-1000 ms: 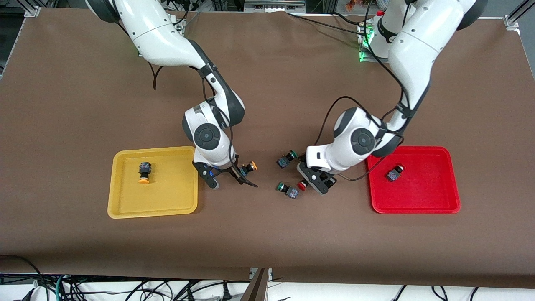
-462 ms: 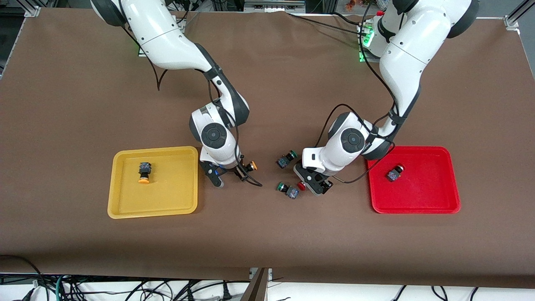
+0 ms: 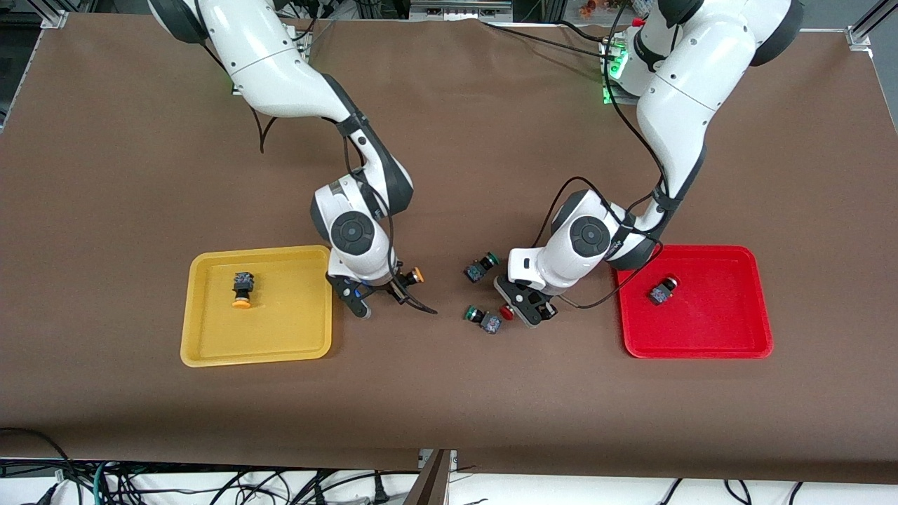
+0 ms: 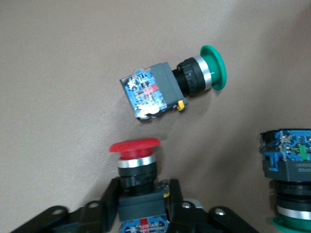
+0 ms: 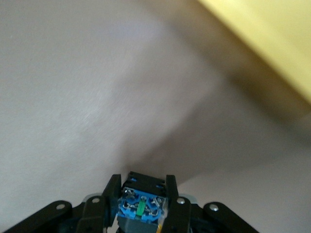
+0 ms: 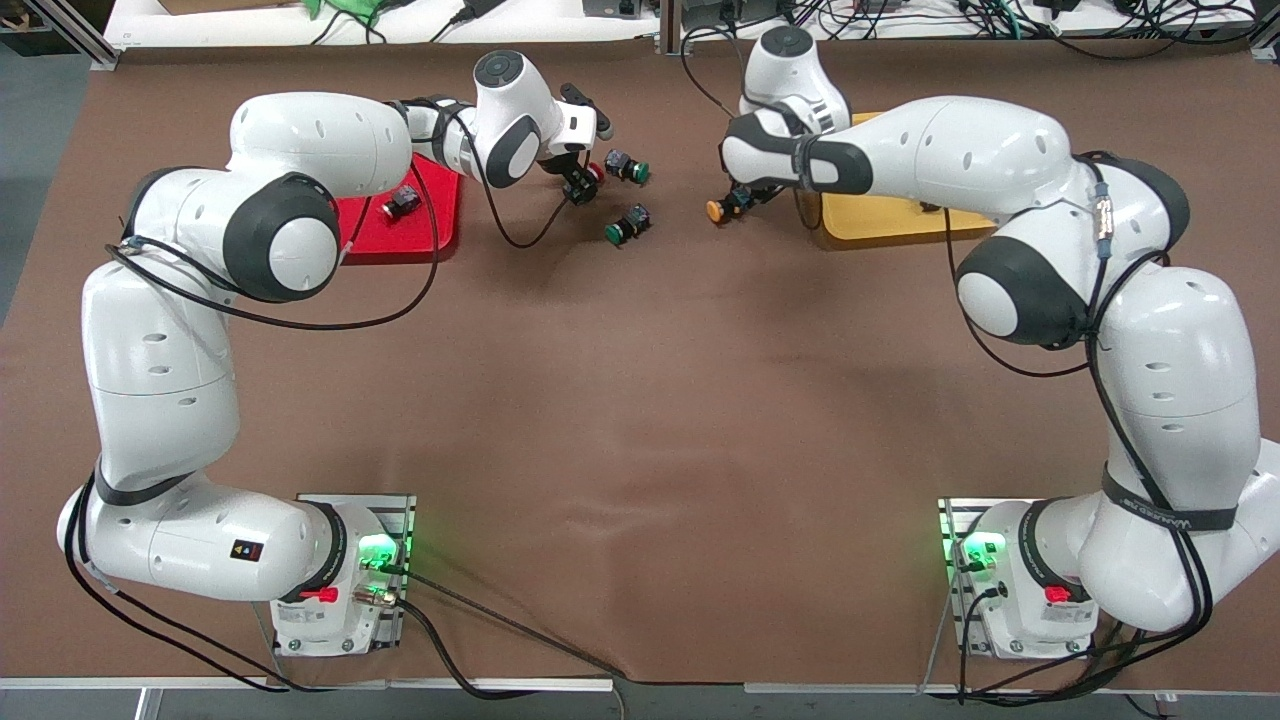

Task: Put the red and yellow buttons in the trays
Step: 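Grip another yellow button with the right gripper while the left gripper grips red, then place the yellow button in the yellow tray while the left gripper places red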

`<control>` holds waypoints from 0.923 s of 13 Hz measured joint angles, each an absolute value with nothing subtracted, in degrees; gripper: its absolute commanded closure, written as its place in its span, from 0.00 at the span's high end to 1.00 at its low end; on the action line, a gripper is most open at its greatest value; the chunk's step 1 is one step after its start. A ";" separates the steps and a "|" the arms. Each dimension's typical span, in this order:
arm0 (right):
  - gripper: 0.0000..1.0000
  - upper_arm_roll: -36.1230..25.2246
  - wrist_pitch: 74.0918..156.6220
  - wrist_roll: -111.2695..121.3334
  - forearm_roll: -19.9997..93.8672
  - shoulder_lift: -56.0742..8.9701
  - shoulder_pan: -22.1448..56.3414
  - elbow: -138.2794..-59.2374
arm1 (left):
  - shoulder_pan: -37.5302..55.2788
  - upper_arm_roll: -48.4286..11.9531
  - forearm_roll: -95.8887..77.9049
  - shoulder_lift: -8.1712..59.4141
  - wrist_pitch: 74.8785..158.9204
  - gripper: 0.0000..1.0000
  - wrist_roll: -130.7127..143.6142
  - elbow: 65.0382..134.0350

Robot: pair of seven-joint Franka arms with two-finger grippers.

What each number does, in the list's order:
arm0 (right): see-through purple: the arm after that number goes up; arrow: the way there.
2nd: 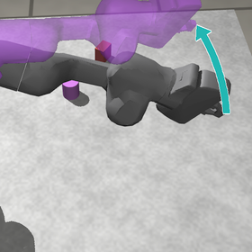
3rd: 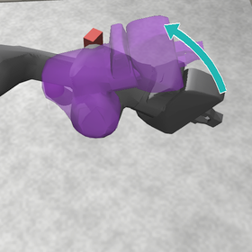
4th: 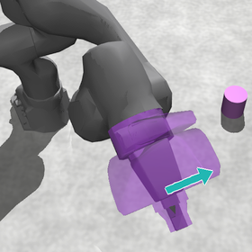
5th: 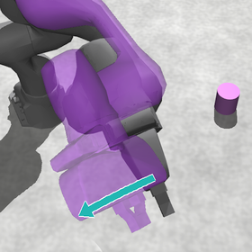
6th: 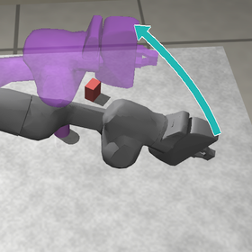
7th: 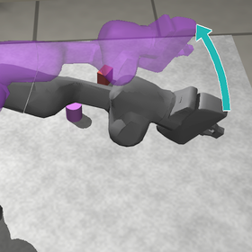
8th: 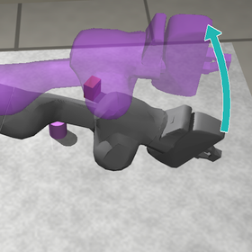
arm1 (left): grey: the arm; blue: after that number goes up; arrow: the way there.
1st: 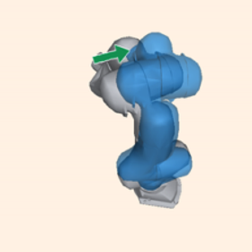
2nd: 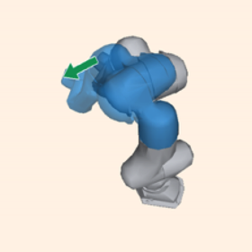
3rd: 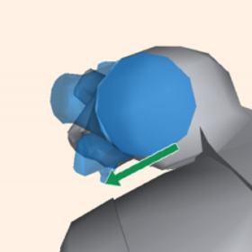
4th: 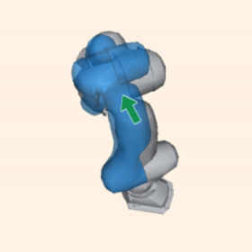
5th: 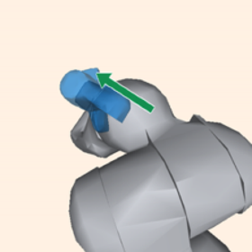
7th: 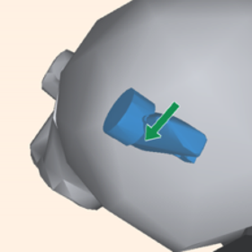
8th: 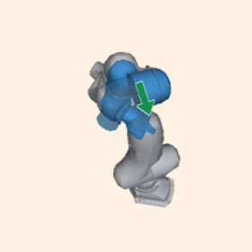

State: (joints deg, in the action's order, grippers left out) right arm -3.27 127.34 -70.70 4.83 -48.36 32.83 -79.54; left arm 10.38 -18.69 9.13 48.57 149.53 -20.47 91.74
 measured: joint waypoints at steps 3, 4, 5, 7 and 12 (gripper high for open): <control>0.00 -3.64 117.87 -51.34 4.96 -44.96 28.14 -79.34 | 8.98 -18.73 9.13 47.69 145.12 0.20 -20.46 91.14; 0.00 -3.83 115.73 -45.84 4.97 -44.09 26.47 -79.35 | 8.12 -18.80 9.13 46.57 140.77 0.21 -20.46 90.42; 0.00 -3.92 114.13 -40.20 4.96 -43.48 24.58 -79.35 | 7.17 -18.86 9.13 44.76 135.91 0.21 -20.46 89.79; 0.00 -4.16 111.55 -28.44 4.96 -43.13 20.30 -79.56 | 5.12 -18.91 9.13 40.03 126.20 0.21 -20.46 89.32; 0.09 -3.94 111.87 -14.12 5.01 -44.91 13.31 -80.84 | -4.53 -17.53 9.63 33.65 114.01 0.26 -30.96 90.07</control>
